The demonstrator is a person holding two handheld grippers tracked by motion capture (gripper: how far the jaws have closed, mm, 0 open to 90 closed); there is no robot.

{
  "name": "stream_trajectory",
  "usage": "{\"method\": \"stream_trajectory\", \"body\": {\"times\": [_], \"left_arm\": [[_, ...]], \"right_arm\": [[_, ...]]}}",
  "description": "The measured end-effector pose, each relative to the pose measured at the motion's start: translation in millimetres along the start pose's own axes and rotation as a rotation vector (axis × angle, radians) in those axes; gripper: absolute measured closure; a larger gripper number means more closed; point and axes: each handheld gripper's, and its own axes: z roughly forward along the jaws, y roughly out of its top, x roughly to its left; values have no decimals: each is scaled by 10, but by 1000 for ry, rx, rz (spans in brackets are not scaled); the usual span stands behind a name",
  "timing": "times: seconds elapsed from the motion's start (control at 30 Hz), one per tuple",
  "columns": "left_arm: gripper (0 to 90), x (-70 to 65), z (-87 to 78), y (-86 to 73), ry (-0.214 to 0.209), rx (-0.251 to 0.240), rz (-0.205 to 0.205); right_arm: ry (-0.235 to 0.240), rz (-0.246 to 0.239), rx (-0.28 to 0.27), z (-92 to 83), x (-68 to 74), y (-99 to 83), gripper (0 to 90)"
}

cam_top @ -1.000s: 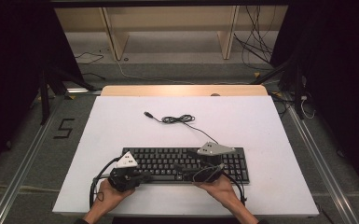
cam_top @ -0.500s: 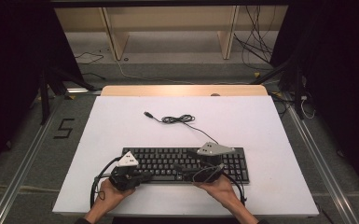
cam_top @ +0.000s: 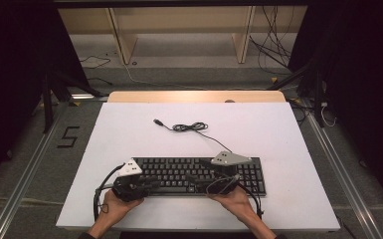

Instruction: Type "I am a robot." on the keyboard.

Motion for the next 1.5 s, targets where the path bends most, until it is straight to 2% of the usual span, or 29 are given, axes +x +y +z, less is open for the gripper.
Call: {"method": "stream_trajectory", "body": {"times": [0.17,0.37,0.57,0.67,0.87,0.97,1.03,1.1,1.33,1.5], "left_arm": [[522,49,-34,13,22,-35,-48],[415,87,-62,29,49,-57,-83],[366,115,-80,44,80,-79,-109],[337,131,-84,57,77,-85,-124],[299,153,-94,102,87,-99,-126],[318,172,-95,116,94,-99,-129],[366,190,-99,125,100,-94,-127],[433,204,-93,134,107,-90,-133],[692,231,-44,168,121,-60,-109],[810,249,-10,178,116,-42,-101]], "right_arm": [[0,-1,-1,2,0,-1,274],[-1,0,0,0,-2,-1,274],[0,0,1,3,-2,-3,274],[0,1,0,1,-3,-1,274],[0,3,1,3,-7,-2,274],[1,4,1,4,-9,-2,274],[1,4,2,5,-11,-2,274],[1,5,2,6,-12,-3,274],[1,5,-1,5,-15,-1,274],[1,6,-1,5,-16,-1,274]]}}
